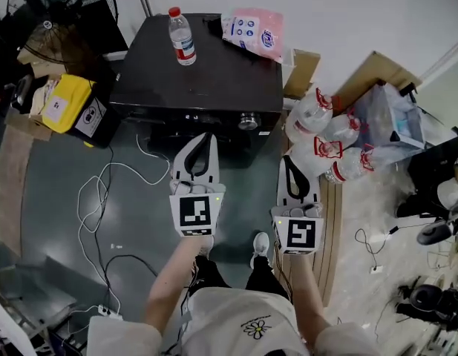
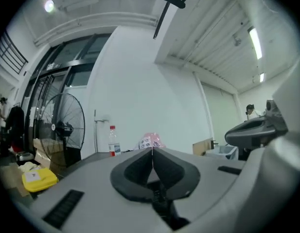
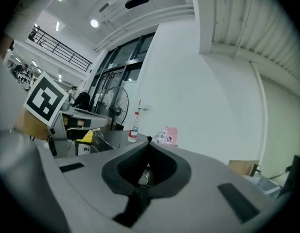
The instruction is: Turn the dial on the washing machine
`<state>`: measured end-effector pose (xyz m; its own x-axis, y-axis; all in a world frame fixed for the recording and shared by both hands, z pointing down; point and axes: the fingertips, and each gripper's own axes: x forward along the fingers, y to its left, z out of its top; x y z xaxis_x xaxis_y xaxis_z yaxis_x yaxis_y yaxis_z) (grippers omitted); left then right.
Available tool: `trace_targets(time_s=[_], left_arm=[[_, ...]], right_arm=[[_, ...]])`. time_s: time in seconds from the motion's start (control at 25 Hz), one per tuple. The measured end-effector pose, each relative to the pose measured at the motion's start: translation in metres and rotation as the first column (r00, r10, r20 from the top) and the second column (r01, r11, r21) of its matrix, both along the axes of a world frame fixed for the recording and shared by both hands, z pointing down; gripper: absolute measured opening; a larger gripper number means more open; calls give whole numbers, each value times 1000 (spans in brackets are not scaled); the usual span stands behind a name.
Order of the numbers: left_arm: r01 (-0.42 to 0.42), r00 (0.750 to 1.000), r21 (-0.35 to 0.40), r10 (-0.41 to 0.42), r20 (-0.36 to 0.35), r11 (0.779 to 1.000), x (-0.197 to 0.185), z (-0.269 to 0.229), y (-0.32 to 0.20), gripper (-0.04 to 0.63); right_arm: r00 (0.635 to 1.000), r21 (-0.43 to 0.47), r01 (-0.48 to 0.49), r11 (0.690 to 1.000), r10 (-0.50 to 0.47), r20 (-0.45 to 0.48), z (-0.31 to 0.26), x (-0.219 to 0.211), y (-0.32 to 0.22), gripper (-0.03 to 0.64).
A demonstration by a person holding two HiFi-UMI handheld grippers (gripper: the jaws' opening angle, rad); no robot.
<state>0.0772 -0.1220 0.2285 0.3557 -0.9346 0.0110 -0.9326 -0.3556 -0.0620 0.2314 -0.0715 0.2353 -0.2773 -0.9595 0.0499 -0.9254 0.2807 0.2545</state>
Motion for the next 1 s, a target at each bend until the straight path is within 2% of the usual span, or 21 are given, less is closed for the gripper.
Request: trace_targets(time_s=[0.12, 0.2, 0.36, 0.52, 0.84, 1.0], left_arm=[[59, 998, 28, -58, -28, 998, -26, -20, 28, 3], [63, 997, 25, -62, -47, 998, -36, -26, 47, 3], [-4, 997, 20, 5, -72, 1000, -37, -33, 77, 0], [-49, 997, 17, 50, -59, 999, -36, -37, 94, 0], [-73, 995, 12, 74, -70, 997, -27, -34, 121, 0], [-78, 995, 3, 78, -69, 997, -23, -34, 119, 0]], right_arm=[[1000, 10, -1, 1000, 1, 4, -23, -20, 22, 5], [1000, 29, -6, 1000, 5, 19, -34, -29, 35, 5], [999, 17, 15, 1000, -16, 37, -34, -43, 62, 5], [998, -8, 54, 999, -53, 19, -29, -59, 82, 5], [998, 13, 48, 999, -49, 39, -29, -53, 100, 5], [997, 23, 53, 998, -54, 50, -35, -52, 95, 5]])
